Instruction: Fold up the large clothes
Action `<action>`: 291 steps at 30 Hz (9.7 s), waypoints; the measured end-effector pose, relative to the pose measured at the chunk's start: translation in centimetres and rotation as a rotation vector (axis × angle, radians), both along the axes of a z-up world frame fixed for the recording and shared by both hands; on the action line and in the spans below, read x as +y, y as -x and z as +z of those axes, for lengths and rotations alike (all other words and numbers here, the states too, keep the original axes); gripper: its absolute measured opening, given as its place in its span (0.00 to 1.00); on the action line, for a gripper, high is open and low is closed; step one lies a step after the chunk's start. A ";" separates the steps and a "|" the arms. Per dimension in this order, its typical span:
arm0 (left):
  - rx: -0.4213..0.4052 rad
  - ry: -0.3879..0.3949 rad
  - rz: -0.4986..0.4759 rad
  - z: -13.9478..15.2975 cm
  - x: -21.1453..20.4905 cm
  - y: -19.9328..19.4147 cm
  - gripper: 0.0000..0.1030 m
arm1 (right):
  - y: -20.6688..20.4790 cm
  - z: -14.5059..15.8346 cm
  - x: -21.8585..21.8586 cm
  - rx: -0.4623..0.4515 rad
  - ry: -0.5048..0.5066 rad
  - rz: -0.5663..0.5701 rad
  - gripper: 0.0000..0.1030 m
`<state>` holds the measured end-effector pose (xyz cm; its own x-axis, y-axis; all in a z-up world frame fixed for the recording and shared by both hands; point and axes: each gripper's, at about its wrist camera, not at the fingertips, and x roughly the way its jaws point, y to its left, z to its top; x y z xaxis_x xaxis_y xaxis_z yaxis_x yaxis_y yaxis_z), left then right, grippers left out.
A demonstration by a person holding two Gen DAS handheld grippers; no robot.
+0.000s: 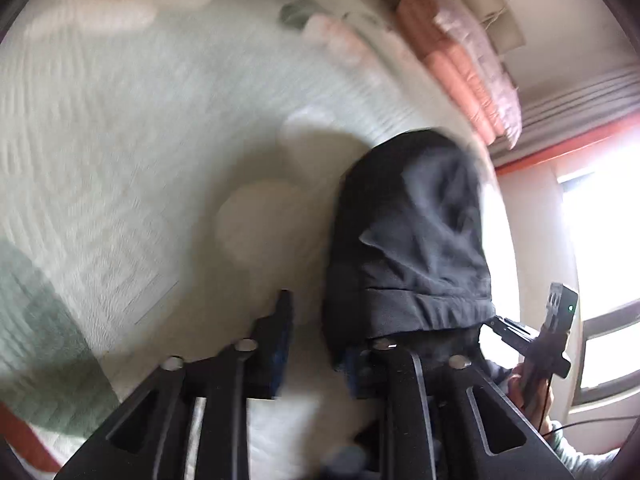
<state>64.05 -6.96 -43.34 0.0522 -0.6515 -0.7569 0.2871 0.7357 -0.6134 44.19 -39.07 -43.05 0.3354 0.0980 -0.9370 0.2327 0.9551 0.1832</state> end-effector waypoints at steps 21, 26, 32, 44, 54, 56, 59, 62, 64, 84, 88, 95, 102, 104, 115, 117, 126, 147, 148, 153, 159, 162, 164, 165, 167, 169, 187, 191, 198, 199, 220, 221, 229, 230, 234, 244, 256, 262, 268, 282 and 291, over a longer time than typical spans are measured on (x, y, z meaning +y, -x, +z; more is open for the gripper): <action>-0.366 -0.110 -0.229 13.9 -8.9 1.4 0.62 | -5.3 12.3 5.9 -0.174 0.039 0.187 0.49; -0.273 -0.266 -0.327 6.0 -12.4 0.2 0.62 | -7.8 6.6 8.2 -0.089 0.029 0.263 0.49; -0.257 -0.221 -0.309 1.9 -9.5 0.5 0.62 | -6.7 1.7 9.2 -0.087 0.061 0.304 0.48; -0.354 -0.242 -0.322 6.4 -9.7 1.3 0.62 | -7.5 6.5 8.2 -0.129 0.064 0.265 0.49; -0.307 -0.277 -0.337 3.7 -11.6 -0.6 0.62 | -17.8 4.0 8.2 -0.082 -0.021 0.225 0.50; -0.300 -0.251 -0.333 2.9 -11.2 -0.4 0.62 | -18.4 1.6 8.8 -0.032 -0.008 0.232 0.50; -0.285 -0.211 -0.320 2.5 -10.9 -0.8 0.62 | -18.5 1.0 8.2 -0.039 -0.007 0.234 0.50; -0.275 -0.205 -0.316 3.0 -10.6 -0.5 0.62 | -18.4 1.6 8.4 -0.037 0.006 0.255 0.50; -0.275 -0.207 -0.316 4.0 -10.5 -0.3 0.62 | -17.7 3.1 8.1 -0.029 -0.022 0.259 0.50; 0.016 0.075 -0.271 3.1 -6.2 -8.1 0.70 | -8.9 0.1 -4.2 0.108 -0.460 0.247 0.54; 0.089 0.096 -0.292 0.9 -6.8 -8.4 0.70 | -9.6 -0.9 -2.8 0.116 -0.524 0.311 0.54; 0.149 0.199 -0.296 -0.6 -8.4 -7.7 0.68 | -10.6 -1.8 -2.5 0.084 -0.633 0.338 0.53; -0.025 0.219 -0.304 4.7 -7.3 -4.7 0.20 | -7.7 5.1 -1.8 -0.072 -0.525 0.421 0.16; -0.082 0.244 -0.322 7.7 -6.6 -3.0 0.19 | -5.9 8.5 -1.5 -0.128 -0.478 0.448 0.16; -0.389 0.148 -0.478 22.6 -1.3 13.2 0.19 | 9.8 21.6 5.1 -0.265 -0.109 0.564 0.15; -0.428 0.101 -0.509 23.5 0.1 16.8 0.19 | 13.1 22.3 6.3 -0.274 -0.055 0.568 0.15; -0.420 -0.155 -0.710 17.7 5.0 30.9 0.19 | 23.8 18.7 8.4 -0.139 -0.016 0.542 0.15; -0.484 -0.092 -0.503 23.8 7.2 29.7 0.50 | 21.6 26.2 10.3 -0.183 -0.154 0.451 0.49; -0.486 -0.067 -0.511 24.0 6.2 29.4 0.51 | 20.6 25.9 11.5 -0.182 -0.153 0.454 0.50; -0.389 -0.107 -0.598 18.2 1.9 28.3 0.52 | 19.4 21.4 16.1 -0.081 -0.107 0.474 0.53; -0.249 -0.193 -0.659 7.2 3.3 31.5 0.52 | 23.8 10.3 18.3 0.127 -0.043 0.547 0.57; -0.274 -0.160 -0.578 5.8 4.0 32.2 0.52 | 26.0 8.7 17.9 0.007 -0.060 0.465 0.59; -0.250 -0.138 -0.528 6.2 4.6 31.8 0.52 | 26.3 8.9 17.6 0.000 -0.080 0.417 0.59; -0.237 -0.129 -0.508 6.5 4.9 31.6 0.52 | 26.3 9.1 17.5 0.002 -0.087 0.400 0.59; -0.221 -0.132 -0.486 7.2 5.1 31.5 0.52 | 26.4 9.7 17.7 0.012 -0.073 0.399 0.59; -0.237 -0.150 -0.471 8.6 5.2 31.7 0.52 | 26.6 11.0 18.0 0.025 -0.065 0.391 0.59; -0.286 -0.266 -0.424 7.5 5.4 36.1 0.65 | 28.4 8.7 19.4 0.085 -0.011 0.287 0.60; -0.286 -0.248 -0.393 9.2 7.1 36.9 0.65 | 30.4 11.4 18.4 0.058 -0.042 0.264 0.60; -0.197 -0.247 -0.193 12.1 15.1 39.7 0.65 | 36.4 14.7 14.1 0.077 -0.047 0.202 0.61; -0.164 -0.253 -0.147 12.1 16.8 40.3 0.65 | 37.5 14.6 13.4 0.089 -0.051 0.189 0.61; 0.203 -0.364 0.334 6.6 32.3 54.1 0.65 | 58.0 8.1 1.2 0.326 -0.161 0.053 0.62; 0.217 -0.365 0.344 6.2 32.7 54.5 0.65 | 58.5 7.8 1.1 0.336 -0.164 0.053 0.62; 0.352 -0.268 0.416 4.1 34.3 57.1 0.65 | 60.6 6.2 0.5 0.369 -0.264 0.013 0.62; 0.362 -0.266 0.421 3.9 34.4 57.3 0.65 | 60.8 5.9 0.6 0.372 -0.272 0.019 0.62; 0.362 -0.266 0.446 4.0 34.9 57.9 0.65 | 61.1 5.6 1.5 0.388 -0.305 0.056 0.62; 0.448 -0.229 0.395 1.0 32.9 58.8 0.65 | 61.1 3.5 5.8 0.402 -0.340 0.070 0.57; 0.359 -0.227 0.360 7.9 30.3 59.0 0.10 | 61.4 11.3 8.0 0.286 -0.342 0.080 0.20; 0.296 -0.180 0.356 12.1 29.2 56.7 0.10 | 59.8 15.9 6.9 0.249 -0.315 0.104 0.18; 0.254 -0.142 0.352 15.1 28.9 54.3 0.09 | 57.9 19.5 7.2 0.201 -0.283 0.126 0.15; 0.101 -0.051 0.420 24.1 28.7 46.0 0.10 | 52.3 26.3 3.2 0.088 -0.297 0.079 0.13; 0.093 0.064 0.471 26.2 28.5 32.5 0.10 | 42.0 30.5 -4.6 0.028 -0.477 -0.175 0.13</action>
<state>31.52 21.51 -17.18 0.2866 -0.6184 -0.7317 -0.1265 0.7327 -0.6687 2.19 -43.70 -12.57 0.3602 0.4620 -0.8104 0.3927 0.7129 0.5809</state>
